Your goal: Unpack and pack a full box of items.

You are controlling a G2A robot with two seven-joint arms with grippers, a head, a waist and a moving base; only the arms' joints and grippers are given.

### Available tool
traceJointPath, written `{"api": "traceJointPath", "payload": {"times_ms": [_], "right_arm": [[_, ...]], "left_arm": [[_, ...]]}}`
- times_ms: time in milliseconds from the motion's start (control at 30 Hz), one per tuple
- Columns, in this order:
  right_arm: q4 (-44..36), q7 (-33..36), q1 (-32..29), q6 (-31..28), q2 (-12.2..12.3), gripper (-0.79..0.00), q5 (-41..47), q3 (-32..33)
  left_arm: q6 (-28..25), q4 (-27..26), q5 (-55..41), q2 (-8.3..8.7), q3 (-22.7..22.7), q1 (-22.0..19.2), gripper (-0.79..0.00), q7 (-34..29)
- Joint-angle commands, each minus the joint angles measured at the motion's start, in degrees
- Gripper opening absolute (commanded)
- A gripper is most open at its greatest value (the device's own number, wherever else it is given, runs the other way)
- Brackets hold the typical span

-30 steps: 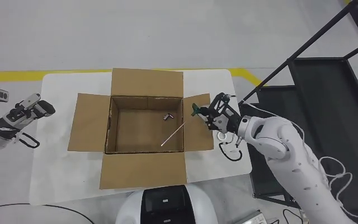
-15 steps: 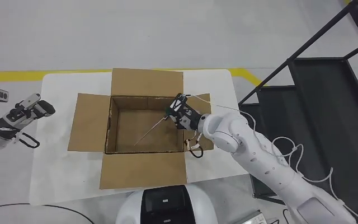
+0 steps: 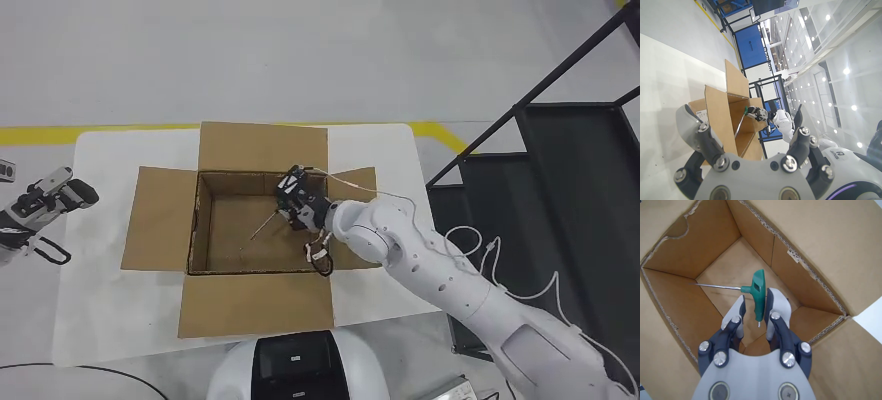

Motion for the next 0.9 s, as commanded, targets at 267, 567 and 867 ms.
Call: {"api": "traceJointPath", "payload": {"times_ms": [267,567,867], "right_arm": [[-17.3,-0.1,-16.5,-21.3,5.8,0.0,6.4,16.9],[-31.3,-5.2,-43.3,-34.4,10.8,0.0,3.9,49.9],[-17.6,-12.2,-52.1,-46.0,11.6,0.0,6.7,63.7]], "left_arm": [[0.0,0.0,0.0,0.0,0.0,0.0,0.0,0.0],[0.0,0.0,0.0,0.0,0.0,0.0,0.0,0.0],[0.0,0.0,0.0,0.0,0.0,0.0,0.0,0.0]]}}
